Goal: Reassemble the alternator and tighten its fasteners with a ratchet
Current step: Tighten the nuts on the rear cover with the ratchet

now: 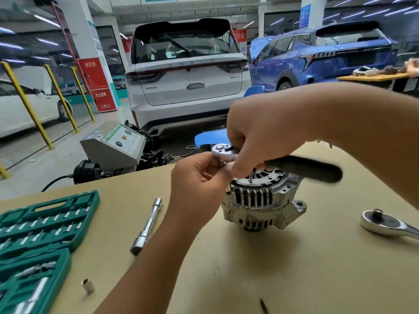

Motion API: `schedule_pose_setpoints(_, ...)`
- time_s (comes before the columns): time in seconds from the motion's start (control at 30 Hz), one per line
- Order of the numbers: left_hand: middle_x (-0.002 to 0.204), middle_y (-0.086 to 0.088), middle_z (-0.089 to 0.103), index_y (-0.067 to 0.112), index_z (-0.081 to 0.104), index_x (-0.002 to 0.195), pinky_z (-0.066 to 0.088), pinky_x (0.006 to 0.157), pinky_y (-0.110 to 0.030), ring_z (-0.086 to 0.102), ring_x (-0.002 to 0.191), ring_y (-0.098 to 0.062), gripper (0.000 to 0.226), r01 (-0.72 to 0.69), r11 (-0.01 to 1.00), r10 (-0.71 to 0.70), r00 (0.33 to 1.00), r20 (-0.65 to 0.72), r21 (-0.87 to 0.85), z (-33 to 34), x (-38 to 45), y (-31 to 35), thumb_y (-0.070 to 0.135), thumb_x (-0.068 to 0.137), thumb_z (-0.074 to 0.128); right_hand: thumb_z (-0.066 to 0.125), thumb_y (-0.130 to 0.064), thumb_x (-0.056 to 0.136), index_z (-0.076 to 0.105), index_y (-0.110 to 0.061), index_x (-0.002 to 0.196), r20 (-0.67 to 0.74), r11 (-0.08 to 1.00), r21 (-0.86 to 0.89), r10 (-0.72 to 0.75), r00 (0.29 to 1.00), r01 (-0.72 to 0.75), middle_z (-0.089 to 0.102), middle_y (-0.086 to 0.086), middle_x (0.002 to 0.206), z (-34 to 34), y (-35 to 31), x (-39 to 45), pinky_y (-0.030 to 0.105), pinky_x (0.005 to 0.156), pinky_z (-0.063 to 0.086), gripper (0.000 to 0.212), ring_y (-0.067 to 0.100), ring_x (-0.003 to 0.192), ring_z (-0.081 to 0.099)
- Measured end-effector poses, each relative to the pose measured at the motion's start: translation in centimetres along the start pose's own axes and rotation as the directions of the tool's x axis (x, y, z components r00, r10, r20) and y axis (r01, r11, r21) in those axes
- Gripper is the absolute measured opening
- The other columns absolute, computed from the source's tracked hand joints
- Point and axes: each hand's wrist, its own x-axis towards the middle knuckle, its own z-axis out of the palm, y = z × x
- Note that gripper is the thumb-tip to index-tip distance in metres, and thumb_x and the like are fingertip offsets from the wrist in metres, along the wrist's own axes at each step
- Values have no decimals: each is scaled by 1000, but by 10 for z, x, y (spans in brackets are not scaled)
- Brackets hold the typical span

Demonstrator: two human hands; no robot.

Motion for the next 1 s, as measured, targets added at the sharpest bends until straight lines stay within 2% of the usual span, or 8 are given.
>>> schedule_pose_setpoints(0.13, 73, -12, 70, 19, 79, 87, 48, 52, -52, 55, 63, -44, 11, 23, 1000, -23, 999, 41, -11, -2, 1, -3, 9, 90, 76, 61, -16, 86, 73, -20, 81, -200, 982, -188, -45, 979, 7, 65, -2, 71, 9, 5, 4, 26, 49, 45, 14, 20, 64, 60)
schedule_pose_setpoints(0.27, 71, 9, 73, 26, 79, 91, 50, 50, -34, 53, 50, -8, 13, -64, 998, 63, 998, 26, 22, 4, -3, 1, 13, 87, 80, 80, -32, 74, 65, -14, 56, 2, 999, 30, 44, 999, -44, 64, -3, 48, 1, 0, 0, 20, 41, 41, 30, 14, 46, 62)
schedule_pose_setpoints(0.33, 72, 8, 73, 22, 80, 93, 51, 51, -37, 56, 53, -15, 10, -70, 997, 68, 996, 56, 37, 2, -3, 0, 14, 87, 78, 82, -29, 71, 70, -17, 59, 65, 998, 44, 51, 997, -54, 68, -5, 53, -2, 0, -1, 18, 38, 41, 21, 7, 45, 60)
schedule_pose_setpoints(0.47, 66, 0, 69, 16, 78, 88, 47, 51, -33, 52, 55, -12, 9, -17, 999, 16, 999, 43, 31, 1, -2, -3, 7, 89, 77, 63, -13, 83, 73, -18, 82, -163, 987, -159, -24, 986, -2, 65, -2, 71, 10, 3, 5, 23, 47, 39, 11, 17, 61, 56)
schedule_pose_setpoints(0.63, 72, 4, 75, 22, 81, 90, 53, 52, -36, 61, 56, -22, 7, -12, 999, 12, 1000, -1, 51, 5, -3, 0, 15, 89, 79, 82, -27, 72, 66, -20, 64, 48, 1000, -8, 30, 998, -29, 67, -6, 52, 1, 1, 1, 22, 43, 44, 19, 13, 53, 67)
schedule_pose_setpoints(0.8, 71, 1, 74, 29, 78, 86, 46, 46, -40, 63, 61, -32, 15, 36, 999, -36, 999, -6, 20, 2, -1, 0, 15, 89, 78, 68, -21, 85, 70, -18, 82, -216, 985, -174, -49, 975, 11, 63, -3, 68, 11, 6, 6, 26, 47, 43, 5, 16, 60, 58)
schedule_pose_setpoints(0.9, 72, 8, 75, 27, 79, 91, 54, 52, -27, 66, 58, -11, 14, 15, 999, -13, 1000, -26, 48, 0, -2, -1, 14, 86, 82, 82, -36, 74, 61, -19, 64, -15, 1000, 21, 19, 1000, -19, 64, -4, 48, 4, 5, 2, 21, 38, 41, 28, 14, 45, 63)
schedule_pose_setpoints(1.0, 73, 6, 75, 29, 76, 89, 57, 55, -28, 68, 62, -15, 21, 2, 999, 0, 999, -32, 54, -4, -2, -1, 8, 86, 80, 79, -25, 74, 71, -22, 70, 5, 1000, -14, -2, 1000, 2, 68, -6, 58, 3, 6, 4, 23, 46, 48, 9, 13, 57, 67)
